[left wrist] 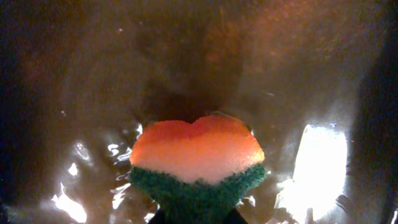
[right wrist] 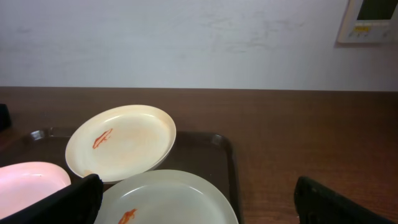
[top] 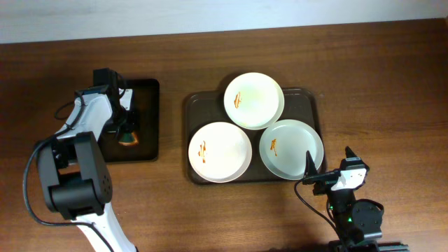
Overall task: Clean dirty plates on tray and stack at the side
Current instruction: 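Grasp the sponge with the left gripper and lift it, then move the right gripper to the top plate and grip its rim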
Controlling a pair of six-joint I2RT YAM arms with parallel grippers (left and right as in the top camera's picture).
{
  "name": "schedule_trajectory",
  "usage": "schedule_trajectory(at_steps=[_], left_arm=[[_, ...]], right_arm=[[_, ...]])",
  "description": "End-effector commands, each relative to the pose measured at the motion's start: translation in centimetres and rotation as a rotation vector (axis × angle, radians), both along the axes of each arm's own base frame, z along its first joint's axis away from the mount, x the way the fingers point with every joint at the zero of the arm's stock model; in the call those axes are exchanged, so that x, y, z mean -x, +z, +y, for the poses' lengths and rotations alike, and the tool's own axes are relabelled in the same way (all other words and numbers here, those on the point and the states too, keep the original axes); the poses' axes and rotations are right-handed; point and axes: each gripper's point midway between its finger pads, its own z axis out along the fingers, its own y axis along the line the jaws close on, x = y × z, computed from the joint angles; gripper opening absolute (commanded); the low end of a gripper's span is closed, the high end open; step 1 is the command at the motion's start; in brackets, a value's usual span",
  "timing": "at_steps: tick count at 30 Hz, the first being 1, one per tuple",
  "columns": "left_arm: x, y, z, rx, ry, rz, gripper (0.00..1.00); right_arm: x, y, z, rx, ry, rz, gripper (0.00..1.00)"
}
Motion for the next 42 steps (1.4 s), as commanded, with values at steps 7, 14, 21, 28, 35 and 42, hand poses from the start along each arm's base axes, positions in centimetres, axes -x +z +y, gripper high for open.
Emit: schedule_trajectory(at_steps=[7,14,21,28,35,42], left_arm=[[-2.4,13.6,-0.2,0.005,-0.006,-0.182,0.00],[-1.9,18.6,-0.5,0.010,-0.013,-0.303,0.00],[-1.7,9.7,-0.9,0.041,-0.015,-0.184,0.00],[-2.3,25.4,-2.1,0.069,-0.056,-0.523,0.00],[1.2,10.7,-2.5,0.112,-0.033,-0.165,0.00],[0.3,28.9,-3.8,0.191,0.011,-0.579,0.00]], right_arm=[[0.0,-0.3,0.1,0.005,0.002,0.007,0.98],[0.0,-0.3,0.1,0.005,0.002,0.007,0.98],[0.0,-0.3,0.1,0.005,0.002,0.007,0.98],[0.0,-0.3,0.1,0.005,0.002,0.007,0.98],[0.0,-0.3,0.1,0.005,0.002,0.007,0.98],[0.0,-0.3,0.1,0.005,0.002,0.007,0.98]])
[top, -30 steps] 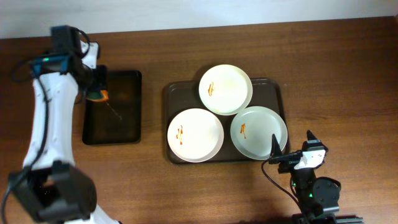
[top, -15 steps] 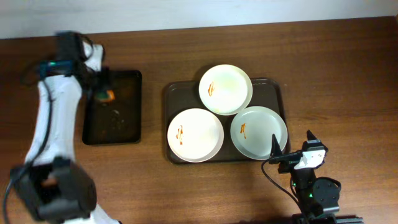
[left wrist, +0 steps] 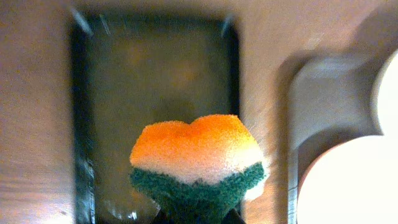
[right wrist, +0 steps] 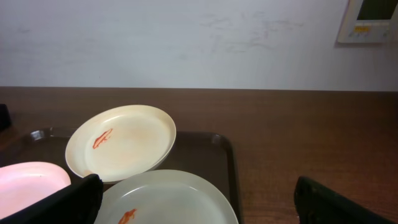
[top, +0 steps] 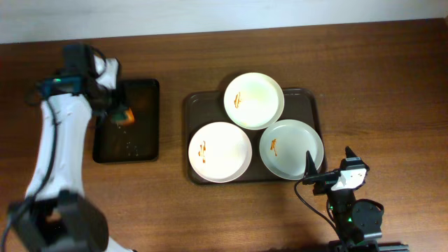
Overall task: Clean dirty plates on tray and stack at the side
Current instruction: 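Move the right gripper to the top plate and grip its rim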
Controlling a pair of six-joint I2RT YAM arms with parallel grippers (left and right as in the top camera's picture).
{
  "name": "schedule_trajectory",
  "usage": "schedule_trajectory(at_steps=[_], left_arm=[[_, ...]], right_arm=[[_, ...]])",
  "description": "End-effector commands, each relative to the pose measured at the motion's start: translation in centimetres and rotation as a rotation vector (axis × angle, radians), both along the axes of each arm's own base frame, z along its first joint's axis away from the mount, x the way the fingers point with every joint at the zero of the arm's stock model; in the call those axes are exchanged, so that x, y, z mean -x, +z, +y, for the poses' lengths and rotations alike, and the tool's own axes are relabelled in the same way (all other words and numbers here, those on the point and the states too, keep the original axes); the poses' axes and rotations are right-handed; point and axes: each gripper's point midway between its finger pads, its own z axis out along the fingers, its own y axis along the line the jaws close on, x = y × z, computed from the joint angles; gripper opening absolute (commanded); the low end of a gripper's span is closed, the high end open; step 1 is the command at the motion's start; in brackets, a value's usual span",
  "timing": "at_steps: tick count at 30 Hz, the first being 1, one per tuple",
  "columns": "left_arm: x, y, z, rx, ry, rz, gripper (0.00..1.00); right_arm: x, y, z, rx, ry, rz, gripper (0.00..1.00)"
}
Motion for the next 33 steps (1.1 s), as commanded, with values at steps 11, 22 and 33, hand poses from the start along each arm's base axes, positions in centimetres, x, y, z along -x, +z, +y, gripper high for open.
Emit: schedule_trajectory(at_steps=[11,22,33], left_arm=[[4.2,3.7,-3.0,0.160,-0.007,-0.037,0.00],[6.3,11.2,-3.7,0.163,-0.045,-0.268,0.00],[4.2,5.9,-0.2,0.006,0.069,-0.127,0.00]], right_arm=[[2.8,4.8,8.4,-0.297,0.523,-0.110,0.98],[7.1,25.0,7.0,0.027,0.444,-0.484,0.98],[-1.1,27.6,11.5,-0.204,0.685,0.559,0.98]])
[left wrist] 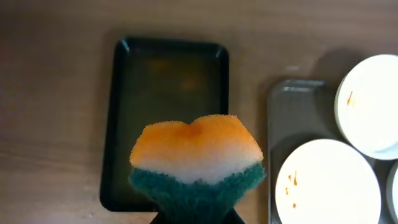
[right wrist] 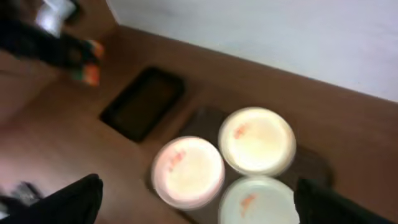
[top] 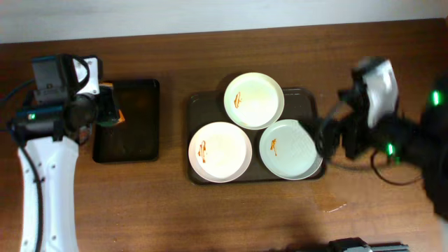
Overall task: Clean dirty plates on tray and stack at the side
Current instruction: 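Move the right gripper to the top plate and grip its rim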
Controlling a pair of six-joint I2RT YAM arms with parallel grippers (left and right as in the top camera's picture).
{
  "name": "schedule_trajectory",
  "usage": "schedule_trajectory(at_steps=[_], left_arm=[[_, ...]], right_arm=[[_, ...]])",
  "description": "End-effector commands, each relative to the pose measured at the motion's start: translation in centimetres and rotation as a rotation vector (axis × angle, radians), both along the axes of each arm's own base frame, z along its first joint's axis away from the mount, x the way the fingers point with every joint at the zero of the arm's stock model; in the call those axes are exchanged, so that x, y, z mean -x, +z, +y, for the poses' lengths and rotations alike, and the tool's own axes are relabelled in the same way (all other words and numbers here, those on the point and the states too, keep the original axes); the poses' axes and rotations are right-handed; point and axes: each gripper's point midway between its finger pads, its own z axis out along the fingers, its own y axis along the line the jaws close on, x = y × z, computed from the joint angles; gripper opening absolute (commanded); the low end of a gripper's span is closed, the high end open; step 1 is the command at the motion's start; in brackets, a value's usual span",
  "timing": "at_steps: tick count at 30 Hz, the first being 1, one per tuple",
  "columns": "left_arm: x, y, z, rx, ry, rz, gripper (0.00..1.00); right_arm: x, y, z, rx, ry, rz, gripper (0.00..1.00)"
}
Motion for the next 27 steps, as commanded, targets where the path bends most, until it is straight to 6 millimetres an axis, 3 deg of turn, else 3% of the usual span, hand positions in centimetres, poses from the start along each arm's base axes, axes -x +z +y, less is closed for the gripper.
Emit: schedule_trajectory(at_steps=[1,3,5,7,9,11,13,14,16,18,20,22,23,25,27], left_arm=[[-1.1,-2.0,-0.3,0.031,-0.007,0.055,0.00],[-1.3,-2.6,-0.3,0.032,-0.006,0.073,0.00],[-1.4,-2.9,-0.3,0.032,-0.006,0.080,0.00],[-1.3,-2.9,-0.3,0.033,-0.006,0.081,0.00],[-1.3,-2.9,-0.3,0.033,-0.006,0.083,0.00],[-1.5,-2.8,-0.3,0.032,-0.006,0.074,0.00],[-1.5,-2.8,-0.2,0.027,-0.003,0.072,0.00],[-1.5,-2.8,-0.1,0.025,-0.002,0.074,0.00],[-1.4,-2.9,-0.2,0.025,-0.002,0.076,0.00],[-1.4,-2.9,-0.2,0.025,-0.002,0.076,0.00],[-1.5,-2.9,-0.2,0.025,-0.002,0.076,0.00],[-1.4,-2.9,-0.2,0.026,-0.002,0.076,0.00],[-1.4,-2.9,-0.2,0.026,-0.002,0.076,0.00],[-1.4,-2.9,-0.2,0.026,-0.002,0.076,0.00],[-1.4,-2.9,-0.2,0.026,-0.002,0.077,0.00]], right_arm=[[-1.9,-0.8,2.5,-0.210,0.034,0.251,0.98],[-3.6,-2.8,3.5,-0.278,0.054,0.402,0.98],[-5.2,-6.4,4.4,-0.203,0.083,0.489,0.99],[-6.5,-12.6,3.3,0.082,-0.078,0.605,0.99],[-7.5,-16.8,2.3,0.373,-0.204,0.629,0.98],[-8.8,-20.5,2.5,0.503,-0.370,0.687,1.00],[-9.3,-23.6,3.9,0.530,-0.389,0.766,0.88],[-9.5,-26.2,4.6,0.580,-0.373,0.820,0.66],[-9.4,-30.4,5.7,0.639,-0.288,0.926,0.66],[-8.3,-33.7,7.8,0.631,-0.079,1.026,0.66],[-8.4,-35.5,8.2,0.638,-0.053,1.058,0.67],[-8.9,-36.0,8.4,0.631,-0.054,1.045,0.66],[-9.2,-36.1,8.6,0.623,-0.054,1.031,0.63],[-10.2,-36.7,9.1,0.605,-0.050,0.990,0.41],[-10.4,-37.6,9.2,0.598,-0.051,0.978,0.42]])
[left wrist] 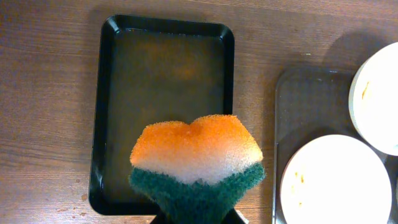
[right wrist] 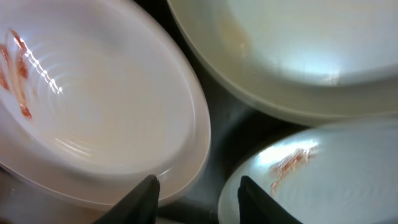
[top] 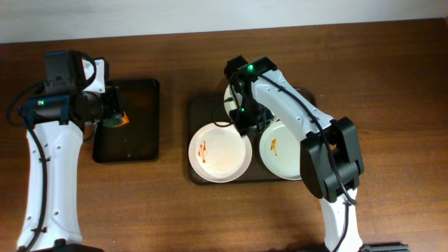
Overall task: Clean dirty plates on tray and stack at the side
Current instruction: 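Move the right gripper to the top plate and grip its rim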
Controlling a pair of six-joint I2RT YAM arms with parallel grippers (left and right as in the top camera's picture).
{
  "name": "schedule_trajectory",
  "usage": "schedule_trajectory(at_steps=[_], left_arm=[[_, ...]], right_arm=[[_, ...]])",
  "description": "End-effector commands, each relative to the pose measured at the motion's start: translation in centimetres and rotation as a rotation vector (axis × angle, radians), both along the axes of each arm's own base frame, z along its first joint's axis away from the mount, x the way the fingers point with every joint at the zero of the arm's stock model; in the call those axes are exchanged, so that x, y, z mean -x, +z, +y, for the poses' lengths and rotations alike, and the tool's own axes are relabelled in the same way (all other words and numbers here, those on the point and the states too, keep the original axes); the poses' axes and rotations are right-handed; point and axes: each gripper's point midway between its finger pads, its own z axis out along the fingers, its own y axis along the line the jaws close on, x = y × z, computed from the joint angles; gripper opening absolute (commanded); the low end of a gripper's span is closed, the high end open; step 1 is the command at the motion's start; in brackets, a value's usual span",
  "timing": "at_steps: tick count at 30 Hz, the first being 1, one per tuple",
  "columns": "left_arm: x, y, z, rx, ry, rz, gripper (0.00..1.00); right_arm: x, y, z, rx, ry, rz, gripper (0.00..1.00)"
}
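Observation:
Three dirty plates lie on the brown tray (top: pixel 197 105). They are a front-left plate (top: pixel 219 152) (right wrist: pixel 93 112), a back plate (top: pixel 262 94) (right wrist: pixel 298 50) and a right plate (top: pixel 294 150) (right wrist: pixel 323 180), each with red smears. My right gripper (top: pixel 246 120) (right wrist: pixel 199 199) is open, low over the gap where the three plates meet, its left finger above the front-left plate's rim. My left gripper (top: pixel 105 115) (left wrist: pixel 196 219) is shut on an orange-and-green sponge (top: pixel 119 119) (left wrist: pixel 196 155), held above the left edge of the black tray (top: pixel 136 133) (left wrist: pixel 168 74).
The black tray holds a shallow film of liquid. Bare wooden table (top: pixel 392 105) lies to the right of the brown tray and in front of both trays. The right arm (top: pixel 294 105) reaches across the back and right plates.
My right gripper was raised to the right of the brown tray; now it is low among the three plates, open. The left gripper with the sponge has hardly shifted.
At first the sponge was down in the black tray's liquid in my left gripper, with the right arm resting at the table's front edge. Then the sponge was held above the tray. Later the right arm was raised beside the brown tray, and now it is among the plates.

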Motion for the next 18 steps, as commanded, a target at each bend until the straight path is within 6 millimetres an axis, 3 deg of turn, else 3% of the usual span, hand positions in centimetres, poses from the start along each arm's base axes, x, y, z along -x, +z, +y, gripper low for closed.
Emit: schedule_trajectory(at_steps=[1,10,14,18], left_arm=[[-0.2,0.4,-0.2,0.011,0.003,-0.010,0.00],[-0.3,0.3,-0.2,0.011,0.002,-0.010,0.00],[-0.3,0.3,-0.2,0.014,0.001,-0.009,0.00],[-0.2,0.3,-0.3,0.018,-0.001,-0.006,0.00]], right_arm=[[0.7,-1.7,0.2,-0.004,0.015,0.017,0.42],[2.0,-4.4,-0.4,0.010,0.007,0.047,0.40],[1.9,-4.6,-0.3,0.005,0.007,0.041,0.24],[2.6,-5.8,-0.6,0.010,0.004,0.058,0.22]])
